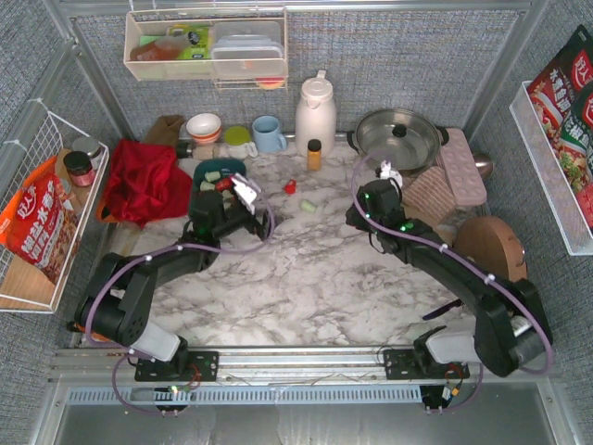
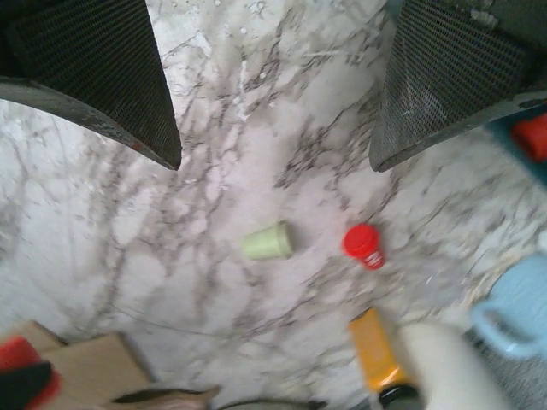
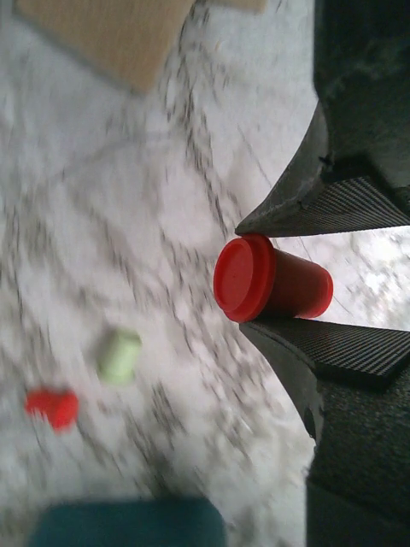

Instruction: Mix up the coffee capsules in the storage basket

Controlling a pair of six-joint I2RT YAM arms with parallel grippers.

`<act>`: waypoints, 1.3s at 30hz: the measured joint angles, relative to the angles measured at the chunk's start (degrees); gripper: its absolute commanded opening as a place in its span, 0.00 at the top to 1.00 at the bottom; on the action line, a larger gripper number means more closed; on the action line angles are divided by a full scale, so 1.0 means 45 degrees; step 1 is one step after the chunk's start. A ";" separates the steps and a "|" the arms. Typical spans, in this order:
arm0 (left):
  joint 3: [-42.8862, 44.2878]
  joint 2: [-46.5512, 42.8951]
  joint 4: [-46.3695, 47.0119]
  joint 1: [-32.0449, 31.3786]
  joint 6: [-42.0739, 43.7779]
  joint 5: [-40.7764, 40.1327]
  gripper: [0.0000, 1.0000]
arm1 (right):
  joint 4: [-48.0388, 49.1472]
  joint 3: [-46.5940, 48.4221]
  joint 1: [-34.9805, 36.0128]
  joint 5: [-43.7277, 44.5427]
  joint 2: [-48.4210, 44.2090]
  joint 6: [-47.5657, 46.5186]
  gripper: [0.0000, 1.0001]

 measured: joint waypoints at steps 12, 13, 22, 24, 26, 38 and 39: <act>-0.1700 -0.0219 0.5105 -0.1826 0.2186 0.3264 0.01 | 0.3434 -0.0918 0.2735 -0.3070 -0.2443 -0.1574 0.71; -0.1710 -0.0253 0.5178 -0.1972 0.2239 0.3376 0.01 | 0.3730 -0.0947 0.2866 -0.3167 -0.2477 -0.1627 0.71; -0.1851 -0.0690 0.5314 -0.2696 0.2963 0.3113 0.01 | 0.4920 -0.0928 0.3949 -0.3483 -0.2263 -0.2035 0.71; -0.1885 -0.0821 0.5343 -0.2754 0.3157 0.3055 0.01 | 0.5042 -0.0928 0.4119 -0.3483 -0.2132 -0.2045 0.71; -0.1957 -0.0957 0.5372 -0.2861 0.3293 0.2992 0.01 | 0.5081 -0.0928 0.4265 -0.3483 -0.2011 -0.2050 0.71; -0.2050 -0.1413 0.4653 -0.3366 0.4828 0.2958 0.46 | 0.5197 -0.0923 0.4643 -0.3337 -0.1729 -0.2016 0.70; -0.2045 -0.1433 0.4571 -0.3376 0.4954 0.2987 0.49 | 0.5197 -0.0923 0.4658 -0.3332 -0.1749 -0.2021 0.70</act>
